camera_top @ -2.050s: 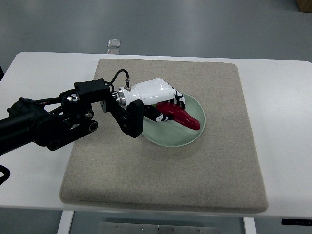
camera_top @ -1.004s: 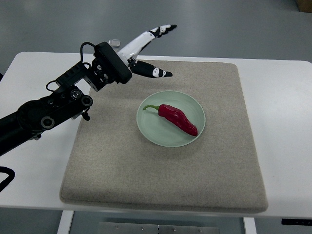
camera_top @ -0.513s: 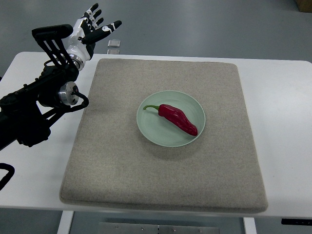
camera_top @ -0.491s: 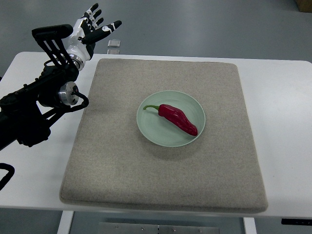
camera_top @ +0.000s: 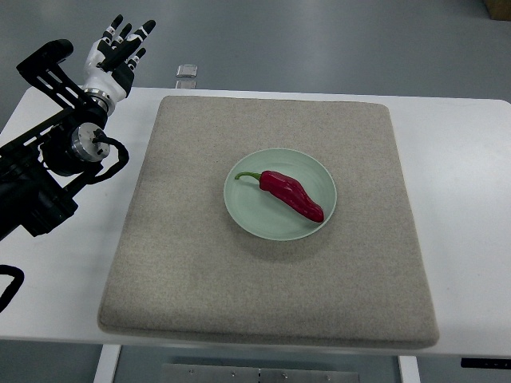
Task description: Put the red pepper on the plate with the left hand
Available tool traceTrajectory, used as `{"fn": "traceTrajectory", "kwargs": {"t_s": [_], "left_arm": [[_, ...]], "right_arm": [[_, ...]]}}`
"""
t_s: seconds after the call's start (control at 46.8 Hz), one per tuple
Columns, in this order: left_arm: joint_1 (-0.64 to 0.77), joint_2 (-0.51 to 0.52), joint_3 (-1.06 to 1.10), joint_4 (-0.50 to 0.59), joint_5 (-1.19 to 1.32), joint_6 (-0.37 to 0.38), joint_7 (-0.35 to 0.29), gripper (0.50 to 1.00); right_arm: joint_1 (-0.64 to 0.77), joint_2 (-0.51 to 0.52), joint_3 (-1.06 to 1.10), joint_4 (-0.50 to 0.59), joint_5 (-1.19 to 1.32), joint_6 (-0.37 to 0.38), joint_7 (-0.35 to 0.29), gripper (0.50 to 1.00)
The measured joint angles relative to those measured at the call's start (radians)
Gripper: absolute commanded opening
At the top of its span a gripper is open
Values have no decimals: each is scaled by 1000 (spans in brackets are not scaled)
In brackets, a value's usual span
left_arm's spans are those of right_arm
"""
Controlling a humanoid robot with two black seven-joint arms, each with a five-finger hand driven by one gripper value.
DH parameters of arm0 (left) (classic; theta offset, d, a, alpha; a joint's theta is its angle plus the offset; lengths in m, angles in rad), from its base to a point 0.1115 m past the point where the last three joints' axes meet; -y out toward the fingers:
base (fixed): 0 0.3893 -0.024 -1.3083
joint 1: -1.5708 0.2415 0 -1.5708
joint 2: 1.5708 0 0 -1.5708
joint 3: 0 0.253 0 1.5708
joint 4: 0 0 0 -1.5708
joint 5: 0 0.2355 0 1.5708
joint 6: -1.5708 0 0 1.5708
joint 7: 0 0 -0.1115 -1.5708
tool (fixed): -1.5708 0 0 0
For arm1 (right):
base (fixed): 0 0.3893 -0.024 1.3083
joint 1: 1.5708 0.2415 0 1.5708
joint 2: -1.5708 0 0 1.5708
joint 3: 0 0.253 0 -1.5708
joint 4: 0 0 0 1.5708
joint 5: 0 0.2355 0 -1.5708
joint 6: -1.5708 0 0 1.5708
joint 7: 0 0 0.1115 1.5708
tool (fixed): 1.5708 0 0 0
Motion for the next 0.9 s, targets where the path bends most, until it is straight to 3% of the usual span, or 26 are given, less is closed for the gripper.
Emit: {"fn": "traceTrajectory", "kwargs": {"t_s": [0.897], "left_arm": [[53,-26,-43,3,-90,-80,1,1000]], "right_arm": [[0,0,3,9,-3,9,0,928]]}}
